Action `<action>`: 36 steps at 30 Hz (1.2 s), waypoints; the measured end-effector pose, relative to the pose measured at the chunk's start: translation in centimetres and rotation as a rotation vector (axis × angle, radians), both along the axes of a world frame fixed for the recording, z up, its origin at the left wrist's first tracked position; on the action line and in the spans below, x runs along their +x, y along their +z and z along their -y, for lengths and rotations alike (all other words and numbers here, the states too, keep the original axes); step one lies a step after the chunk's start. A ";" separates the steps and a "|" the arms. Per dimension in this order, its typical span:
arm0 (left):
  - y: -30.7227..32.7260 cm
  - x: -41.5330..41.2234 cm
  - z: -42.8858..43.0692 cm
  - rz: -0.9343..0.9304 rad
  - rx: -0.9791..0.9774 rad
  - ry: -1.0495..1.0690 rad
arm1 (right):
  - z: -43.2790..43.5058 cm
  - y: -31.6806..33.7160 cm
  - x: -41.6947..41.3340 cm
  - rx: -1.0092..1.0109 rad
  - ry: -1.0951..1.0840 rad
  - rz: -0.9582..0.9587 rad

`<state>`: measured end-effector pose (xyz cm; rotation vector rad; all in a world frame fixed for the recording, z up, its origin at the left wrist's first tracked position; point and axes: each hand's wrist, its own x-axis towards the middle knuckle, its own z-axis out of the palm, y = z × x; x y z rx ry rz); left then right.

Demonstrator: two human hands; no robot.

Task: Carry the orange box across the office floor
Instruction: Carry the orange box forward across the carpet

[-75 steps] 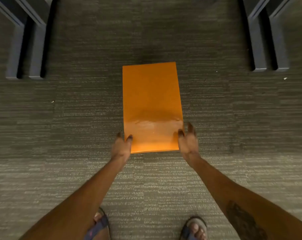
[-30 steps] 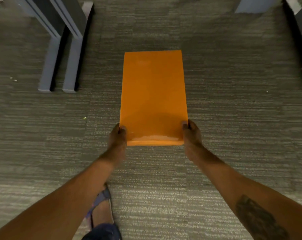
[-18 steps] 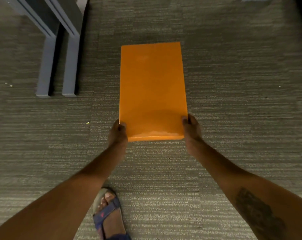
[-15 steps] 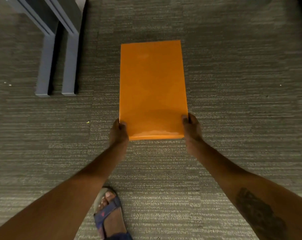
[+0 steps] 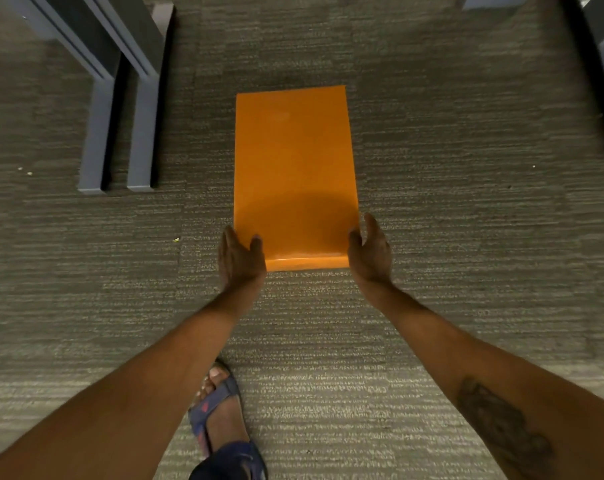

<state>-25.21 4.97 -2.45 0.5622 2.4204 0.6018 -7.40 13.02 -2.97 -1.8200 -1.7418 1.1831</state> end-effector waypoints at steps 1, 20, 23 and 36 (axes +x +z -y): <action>0.3 0.4 0.3 -0.021 0.010 -0.030 | 0.2 0.3 0.4 0.006 0.020 0.008; 6.1 5.5 4.3 -0.095 -0.072 0.005 | 3.5 5.7 7.1 -0.034 0.133 0.152; 6.1 5.5 4.2 -0.090 -0.037 0.004 | 3.3 5.6 7.0 -0.035 0.120 0.112; 2.5 2.3 2.8 0.070 0.071 0.049 | 2.1 2.0 2.8 -0.018 0.101 0.033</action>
